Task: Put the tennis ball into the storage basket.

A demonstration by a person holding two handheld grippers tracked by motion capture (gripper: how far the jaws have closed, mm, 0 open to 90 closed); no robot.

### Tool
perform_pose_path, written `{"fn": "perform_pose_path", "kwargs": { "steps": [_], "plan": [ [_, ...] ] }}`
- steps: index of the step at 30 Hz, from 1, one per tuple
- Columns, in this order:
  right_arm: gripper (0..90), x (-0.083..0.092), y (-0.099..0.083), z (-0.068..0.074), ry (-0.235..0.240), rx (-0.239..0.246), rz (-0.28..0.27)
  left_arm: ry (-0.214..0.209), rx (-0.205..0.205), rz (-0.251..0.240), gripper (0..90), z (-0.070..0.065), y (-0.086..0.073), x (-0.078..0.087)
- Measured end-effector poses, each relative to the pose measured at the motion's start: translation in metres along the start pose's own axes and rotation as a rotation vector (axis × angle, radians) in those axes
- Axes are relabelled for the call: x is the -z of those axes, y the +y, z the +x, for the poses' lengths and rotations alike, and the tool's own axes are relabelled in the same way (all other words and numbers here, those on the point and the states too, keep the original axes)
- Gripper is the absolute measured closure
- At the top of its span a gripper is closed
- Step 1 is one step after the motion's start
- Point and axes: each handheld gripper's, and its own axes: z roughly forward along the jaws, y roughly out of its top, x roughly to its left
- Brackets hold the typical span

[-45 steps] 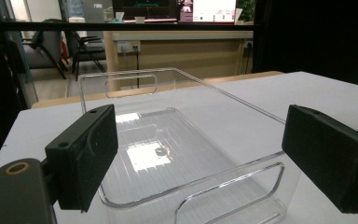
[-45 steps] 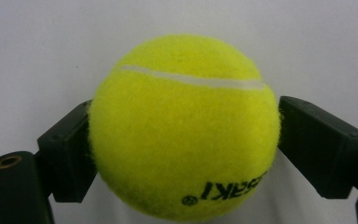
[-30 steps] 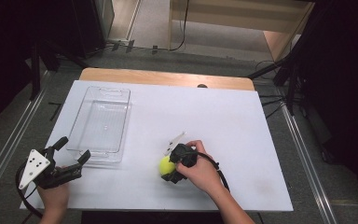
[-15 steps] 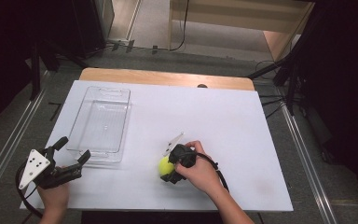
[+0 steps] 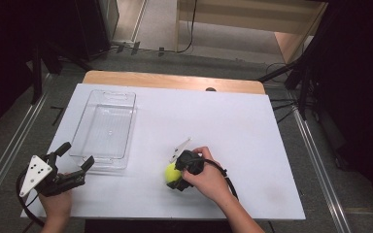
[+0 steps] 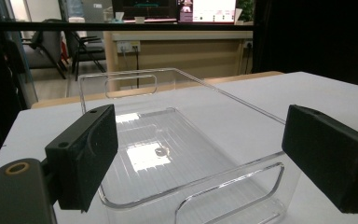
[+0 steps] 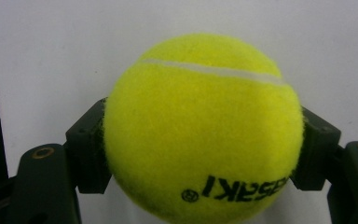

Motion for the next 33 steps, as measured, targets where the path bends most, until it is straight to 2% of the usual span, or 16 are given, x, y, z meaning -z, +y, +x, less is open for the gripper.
{"fn": "perform_pose_path", "kwargs": {
  "steps": [6, 9, 10, 16, 20, 24, 27, 30, 33],
  "plan": [
    [22.9, 0.001, 0.001, -0.001, -0.005, 0.019, 0.006, 0.001, -0.001, 0.000, 11.1, 0.000, 0.000, 0.000],
    [22.9, 0.003, 0.001, -0.001, -0.010, 0.005, 0.003, 0.001, 0.000, 0.000, 11.1, 0.000, 0.000, 0.000],
    [22.9, 0.004, 0.001, -0.001, -0.012, 0.014, 0.007, 0.000, 0.000, 0.000, 11.1, 0.000, 0.000, 0.000],
    [22.9, 0.007, 0.003, -0.001, -0.014, 0.003, 0.008, 0.000, 0.004, -0.003, 11.1, 0.000, 0.000, 0.000],
    [22.9, 0.008, 0.005, -0.002, -0.011, 0.020, 0.008, 0.000, 0.005, -0.005, 11.1, 0.000, 0.000, 0.000],
    [22.9, 0.009, 0.008, -0.001, -0.015, 0.009, 0.006, -0.002, 0.005, -0.005, 11.1, 0.001, 0.000, 0.000],
    [22.9, 0.010, 0.009, -0.002, -0.017, 0.026, 0.005, -0.003, 0.006, -0.006, 11.1, 0.001, 0.000, 0.000],
    [22.9, 0.011, 0.011, -0.002, -0.017, 0.017, 0.005, -0.003, 0.005, -0.006, 11.1, 0.001, 0.000, 0.000],
    [22.9, 0.012, 0.013, -0.003, -0.016, 0.028, 0.005, -0.003, 0.006, -0.006, 11.1, 0.001, 0.000, 0.000]
  ]
}}
